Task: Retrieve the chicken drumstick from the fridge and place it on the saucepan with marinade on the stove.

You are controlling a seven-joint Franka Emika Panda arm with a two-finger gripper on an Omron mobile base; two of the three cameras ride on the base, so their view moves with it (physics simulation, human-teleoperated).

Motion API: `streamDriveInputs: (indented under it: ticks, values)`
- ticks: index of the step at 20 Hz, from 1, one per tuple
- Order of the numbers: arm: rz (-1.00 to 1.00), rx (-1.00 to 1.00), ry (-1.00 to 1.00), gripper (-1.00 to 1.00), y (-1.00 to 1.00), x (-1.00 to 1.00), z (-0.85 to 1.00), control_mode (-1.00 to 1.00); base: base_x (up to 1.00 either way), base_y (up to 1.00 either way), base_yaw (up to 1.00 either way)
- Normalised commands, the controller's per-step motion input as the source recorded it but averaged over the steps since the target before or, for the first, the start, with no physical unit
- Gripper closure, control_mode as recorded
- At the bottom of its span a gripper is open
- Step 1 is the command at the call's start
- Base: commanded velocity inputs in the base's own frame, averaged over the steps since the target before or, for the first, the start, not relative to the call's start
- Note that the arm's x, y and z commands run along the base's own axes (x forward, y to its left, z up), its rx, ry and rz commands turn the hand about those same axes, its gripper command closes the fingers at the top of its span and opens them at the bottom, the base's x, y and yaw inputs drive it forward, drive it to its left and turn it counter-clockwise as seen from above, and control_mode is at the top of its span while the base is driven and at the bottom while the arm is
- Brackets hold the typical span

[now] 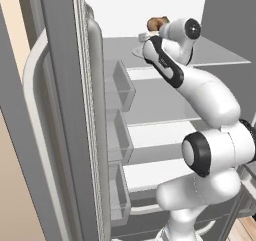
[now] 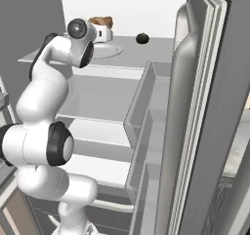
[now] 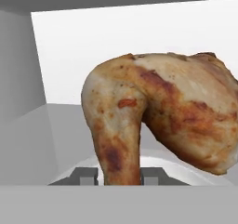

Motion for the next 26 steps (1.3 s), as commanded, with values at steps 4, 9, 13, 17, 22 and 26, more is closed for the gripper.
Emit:
streamDriveInputs:
  ticks: [4, 9, 13, 17, 22, 26]
  values:
    - [0.0, 0.0, 0.0, 1.0, -0.13, -0.56, 0.61, -1.0, 0.0, 0.0, 0.0]
    - [0.0, 0.02, 0.0, 1.0, -0.14, -0.91, 0.61, -1.0, 0.0, 0.0, 0.0]
    - [0.0, 0.06, -0.03, 1.0, -0.09, -0.92, -0.01, -1.0, 0.0, 0.0, 0.0]
    - [0.0, 0.03, -0.02, 1.0, 0.0, -0.88, -0.02, -1.0, 0.0, 0.0, 0.0]
    - [-0.01, 0.0, 0.0, 1.0, 0.0, -0.97, 0.37, -1.0, 0.0, 0.0, 0.0]
    - [-0.04, 0.0, 0.03, 1.0, 0.0, -1.0, 0.3, -1.0, 0.0, 0.0, 0.0]
